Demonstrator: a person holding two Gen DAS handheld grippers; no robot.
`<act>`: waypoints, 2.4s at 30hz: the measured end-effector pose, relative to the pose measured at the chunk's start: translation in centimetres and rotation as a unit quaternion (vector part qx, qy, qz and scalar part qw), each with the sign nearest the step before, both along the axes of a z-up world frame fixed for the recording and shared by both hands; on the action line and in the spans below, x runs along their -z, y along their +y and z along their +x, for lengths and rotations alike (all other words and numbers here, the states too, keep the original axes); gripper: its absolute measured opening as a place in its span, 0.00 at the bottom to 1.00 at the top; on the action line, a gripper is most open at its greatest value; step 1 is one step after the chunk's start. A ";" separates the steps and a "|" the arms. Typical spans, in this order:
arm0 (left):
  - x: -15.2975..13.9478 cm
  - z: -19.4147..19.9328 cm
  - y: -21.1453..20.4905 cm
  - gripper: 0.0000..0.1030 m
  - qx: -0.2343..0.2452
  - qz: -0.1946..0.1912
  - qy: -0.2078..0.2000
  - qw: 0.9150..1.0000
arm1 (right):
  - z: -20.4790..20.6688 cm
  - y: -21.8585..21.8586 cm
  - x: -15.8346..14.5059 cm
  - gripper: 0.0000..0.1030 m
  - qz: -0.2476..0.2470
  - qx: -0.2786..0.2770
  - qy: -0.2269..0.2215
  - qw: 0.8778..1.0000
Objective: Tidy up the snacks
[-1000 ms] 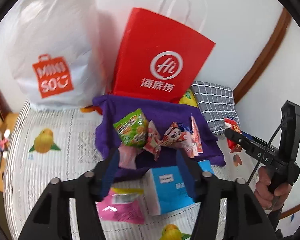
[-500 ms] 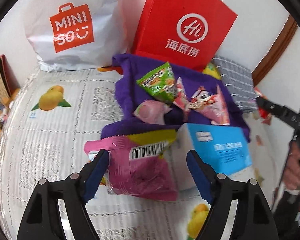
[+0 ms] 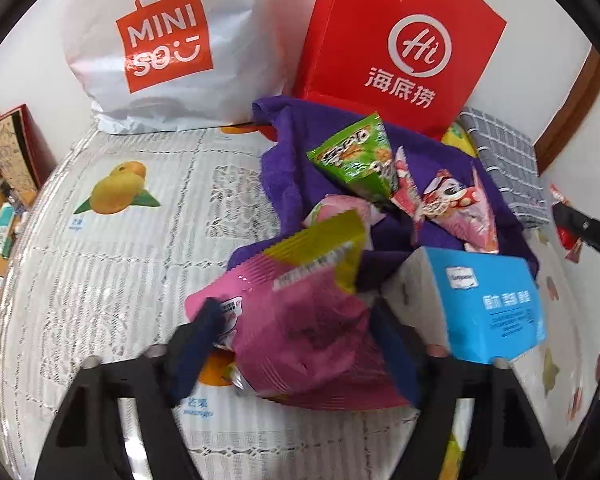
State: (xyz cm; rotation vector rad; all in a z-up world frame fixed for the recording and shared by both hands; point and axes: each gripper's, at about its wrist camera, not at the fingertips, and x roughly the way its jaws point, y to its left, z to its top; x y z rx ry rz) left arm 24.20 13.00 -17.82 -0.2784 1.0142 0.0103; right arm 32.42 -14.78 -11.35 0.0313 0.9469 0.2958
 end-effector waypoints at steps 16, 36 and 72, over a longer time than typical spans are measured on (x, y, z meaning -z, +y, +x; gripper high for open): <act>-7.1 -0.3 -1.8 0.52 0.042 -0.023 -0.060 0.997 | 1.0 -0.9 0.3 0.40 0.000 0.002 -0.004 1.000; -6.6 11.2 -9.2 0.52 0.113 -0.027 -0.052 0.992 | 6.1 0.4 2.8 0.40 -0.018 -0.035 -0.005 0.999; -13.6 -0.7 -9.7 0.87 0.065 0.031 -0.105 0.992 | -6.4 -1.8 -5.4 0.74 -0.030 0.014 -0.026 0.999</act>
